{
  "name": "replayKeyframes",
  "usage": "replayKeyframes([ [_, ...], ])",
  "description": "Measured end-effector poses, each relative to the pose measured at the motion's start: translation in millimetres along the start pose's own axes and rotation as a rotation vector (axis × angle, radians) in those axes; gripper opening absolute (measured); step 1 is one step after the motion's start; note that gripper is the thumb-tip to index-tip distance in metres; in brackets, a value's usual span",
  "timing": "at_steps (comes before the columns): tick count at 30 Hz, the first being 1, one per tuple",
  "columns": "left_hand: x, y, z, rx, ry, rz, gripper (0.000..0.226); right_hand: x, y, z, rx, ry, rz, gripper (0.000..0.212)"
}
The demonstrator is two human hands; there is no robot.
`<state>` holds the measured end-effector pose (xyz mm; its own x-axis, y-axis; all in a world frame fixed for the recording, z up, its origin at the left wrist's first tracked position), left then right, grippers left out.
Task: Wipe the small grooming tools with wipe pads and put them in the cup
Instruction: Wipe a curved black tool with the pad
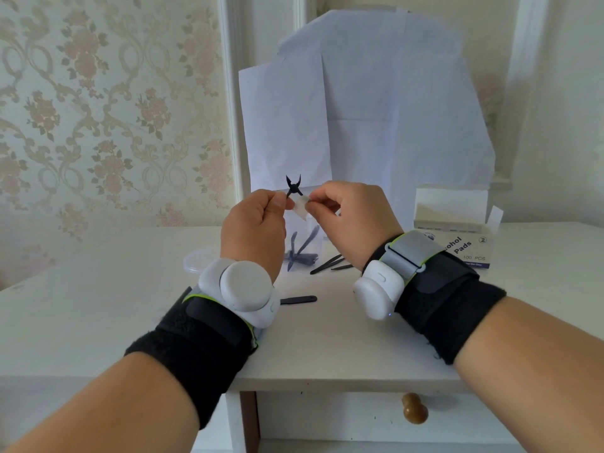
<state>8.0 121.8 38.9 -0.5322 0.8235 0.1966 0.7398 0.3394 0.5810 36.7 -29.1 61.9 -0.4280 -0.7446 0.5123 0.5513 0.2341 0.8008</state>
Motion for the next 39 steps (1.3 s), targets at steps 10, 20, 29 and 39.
replayKeyframes([
  [10,-4.2,-4.2,-8.7,-0.045,-0.024,0.030,0.016,5.2,-0.7,19.3,0.196,-0.047,-0.074,0.016],
  [20,6.6,-3.0,-8.0,-0.038,-0.230,-0.016,0.009,5.2,-1.7,20.0,0.197,-0.042,-0.033,0.017],
  [29,15.5,0.9,2.6,0.049,-0.283,-0.114,0.011,0.2,-0.2,-2.3,0.031,0.134,0.046,0.014],
  [39,15.9,1.8,6.1,0.068,-0.246,-0.108,0.016,-3.2,-1.0,13.1,0.178,-0.102,0.084,0.019],
])
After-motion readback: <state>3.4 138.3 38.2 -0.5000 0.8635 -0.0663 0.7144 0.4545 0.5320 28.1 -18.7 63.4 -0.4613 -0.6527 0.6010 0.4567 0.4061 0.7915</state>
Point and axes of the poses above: each hand's wrist, its own y-axis towards the middle knuckle, its own x-axis out of the back of the hand, z = x × y, the point moved 8 cm from there along y, towards the middle knuckle, and after that the axes turned 6 degrees about x, right-handed, at the moved point
